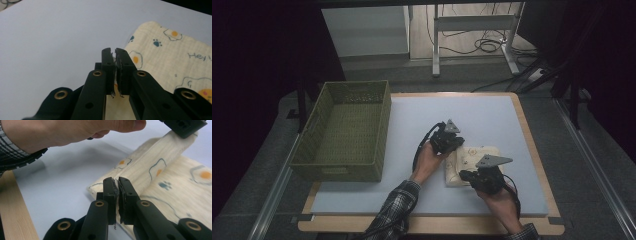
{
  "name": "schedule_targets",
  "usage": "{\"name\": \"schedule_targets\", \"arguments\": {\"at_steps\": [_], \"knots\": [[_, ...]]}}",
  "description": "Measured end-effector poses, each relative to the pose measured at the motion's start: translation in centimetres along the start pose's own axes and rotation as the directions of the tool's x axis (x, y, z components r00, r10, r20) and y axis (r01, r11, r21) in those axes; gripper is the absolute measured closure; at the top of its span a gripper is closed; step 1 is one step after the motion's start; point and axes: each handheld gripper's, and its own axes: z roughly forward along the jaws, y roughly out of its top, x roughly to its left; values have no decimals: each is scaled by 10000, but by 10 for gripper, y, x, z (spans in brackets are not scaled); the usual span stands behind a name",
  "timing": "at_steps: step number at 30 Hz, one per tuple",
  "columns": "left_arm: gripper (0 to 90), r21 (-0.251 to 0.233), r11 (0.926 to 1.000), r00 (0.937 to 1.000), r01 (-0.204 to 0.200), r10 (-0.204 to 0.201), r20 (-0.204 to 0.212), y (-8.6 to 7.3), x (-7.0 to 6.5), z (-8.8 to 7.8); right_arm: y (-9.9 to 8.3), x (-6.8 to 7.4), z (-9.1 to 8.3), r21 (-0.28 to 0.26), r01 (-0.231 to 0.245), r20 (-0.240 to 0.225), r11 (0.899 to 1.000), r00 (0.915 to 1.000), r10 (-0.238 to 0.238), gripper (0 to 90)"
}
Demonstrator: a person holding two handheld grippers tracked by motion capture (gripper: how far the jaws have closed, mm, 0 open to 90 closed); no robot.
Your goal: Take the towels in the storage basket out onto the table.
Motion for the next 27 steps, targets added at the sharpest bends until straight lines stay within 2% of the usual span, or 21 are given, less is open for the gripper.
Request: {"name": "schedule_targets", "arguments": {"at_steps": [5,10,17,27], "knots": [[861,-89,9997,9993,-211,214,312,13,-9,13,-9,-10,-16,-107,-246,254,9996,9994,249,850],[859,-126,9991,9983,-395,400,430,24,-18,21,-17,-18,-29,-228,-470,403,9986,9980,479,849],[854,64,9978,9965,-661,657,524,37,-28,35,-27,-30,-46,-454,-740,666,9962,9948,769,846],[850,273,9965,9951,-792,774,613,46,-36,59,-38,-40,-53,-427,-1087,900,9932,9896,1122,844]]}}
